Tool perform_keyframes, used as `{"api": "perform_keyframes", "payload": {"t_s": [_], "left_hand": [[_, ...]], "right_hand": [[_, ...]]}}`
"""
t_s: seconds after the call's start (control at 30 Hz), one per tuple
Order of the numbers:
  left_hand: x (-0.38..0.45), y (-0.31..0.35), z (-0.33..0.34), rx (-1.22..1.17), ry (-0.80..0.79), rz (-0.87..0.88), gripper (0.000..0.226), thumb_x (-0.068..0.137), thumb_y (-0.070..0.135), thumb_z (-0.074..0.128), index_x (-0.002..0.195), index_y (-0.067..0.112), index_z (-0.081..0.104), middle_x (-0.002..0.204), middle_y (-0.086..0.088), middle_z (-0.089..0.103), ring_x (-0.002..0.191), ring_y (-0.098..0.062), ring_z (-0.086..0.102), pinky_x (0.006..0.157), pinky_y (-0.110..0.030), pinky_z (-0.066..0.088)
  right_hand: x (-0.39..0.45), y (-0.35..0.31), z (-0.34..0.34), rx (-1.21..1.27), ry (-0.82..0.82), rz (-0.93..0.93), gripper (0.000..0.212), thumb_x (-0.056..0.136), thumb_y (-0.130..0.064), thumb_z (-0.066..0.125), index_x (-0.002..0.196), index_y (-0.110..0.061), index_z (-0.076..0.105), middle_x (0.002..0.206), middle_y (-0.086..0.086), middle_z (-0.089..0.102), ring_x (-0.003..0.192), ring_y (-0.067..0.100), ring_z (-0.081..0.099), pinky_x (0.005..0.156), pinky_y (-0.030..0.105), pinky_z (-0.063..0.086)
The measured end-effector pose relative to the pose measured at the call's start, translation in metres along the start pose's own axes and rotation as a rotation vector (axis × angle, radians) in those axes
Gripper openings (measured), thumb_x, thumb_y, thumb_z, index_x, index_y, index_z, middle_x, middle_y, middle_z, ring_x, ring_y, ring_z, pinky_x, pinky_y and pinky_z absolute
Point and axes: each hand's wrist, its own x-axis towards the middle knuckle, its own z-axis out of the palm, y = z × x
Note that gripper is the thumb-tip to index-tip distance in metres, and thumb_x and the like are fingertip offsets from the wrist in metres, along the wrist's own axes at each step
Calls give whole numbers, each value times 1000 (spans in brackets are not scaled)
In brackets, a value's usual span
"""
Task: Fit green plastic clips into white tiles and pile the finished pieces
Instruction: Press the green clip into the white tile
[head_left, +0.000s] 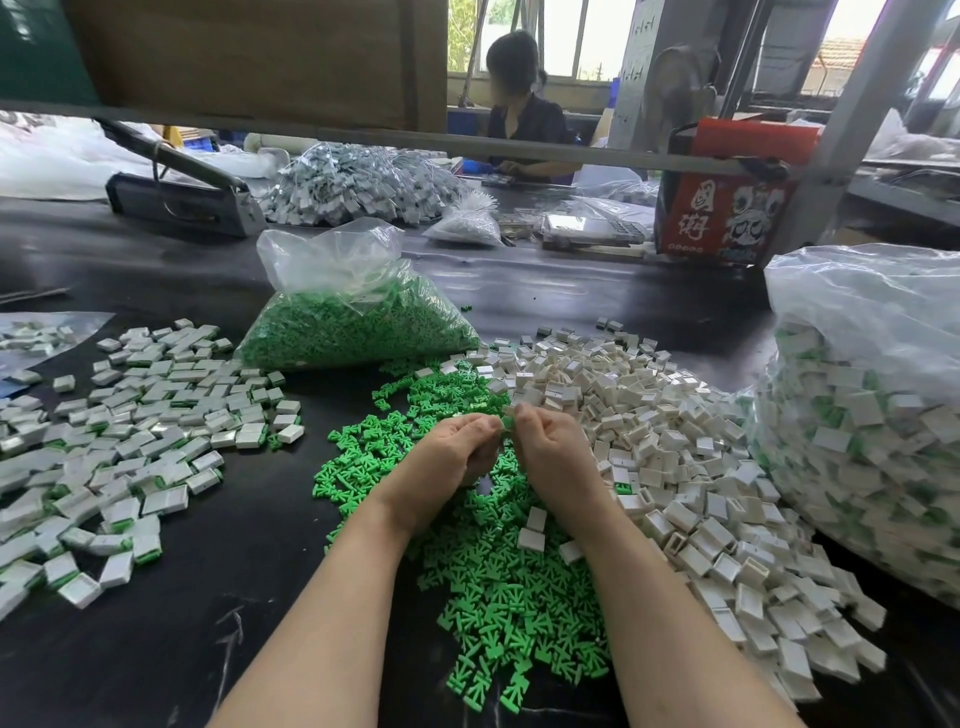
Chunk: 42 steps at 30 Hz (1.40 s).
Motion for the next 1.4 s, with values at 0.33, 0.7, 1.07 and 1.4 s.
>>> {"api": "perform_keyframes", "payload": {"t_s": [0.33, 0.7, 1.07, 1.4], "left_hand": [[3, -4, -2, 55, -2, -2, 24, 94, 34, 48, 91, 11, 54, 65, 6, 38, 61, -11, 33, 65, -35, 32], [2, -4, -1, 67, -29, 8, 30, 97, 33, 44, 71, 27, 56, 59, 13, 39, 53, -5, 35, 64, -33, 36], [3, -6, -3, 67, -14, 0, 26, 96, 35, 46, 89, 14, 60, 67, 8, 46, 62, -9, 43, 63, -26, 45], [4, -6, -2, 75, 1, -5, 29, 95, 36, 47, 96, 8, 54, 70, -2, 39, 64, -20, 39, 58, -21, 46]], "right_hand": [[-1, -4, 0, 38, -42, 12, 47, 104, -18, 39, 57, -16, 39, 52, 0, 34, 48, 14, 27, 54, 35, 24], [-1, -3, -1, 21, -60, 14, 46, 105, -19, 39, 59, -14, 41, 52, 0, 33, 49, 14, 26, 51, 33, 22], [-3, -5, -2, 23, -54, 10, 43, 104, -18, 39, 62, -10, 42, 53, 2, 32, 50, 15, 26, 52, 33, 22], [-1, -3, -1, -23, -35, 16, 45, 104, -22, 40, 59, -14, 42, 52, -1, 34, 47, 12, 28, 51, 30, 24]]}}
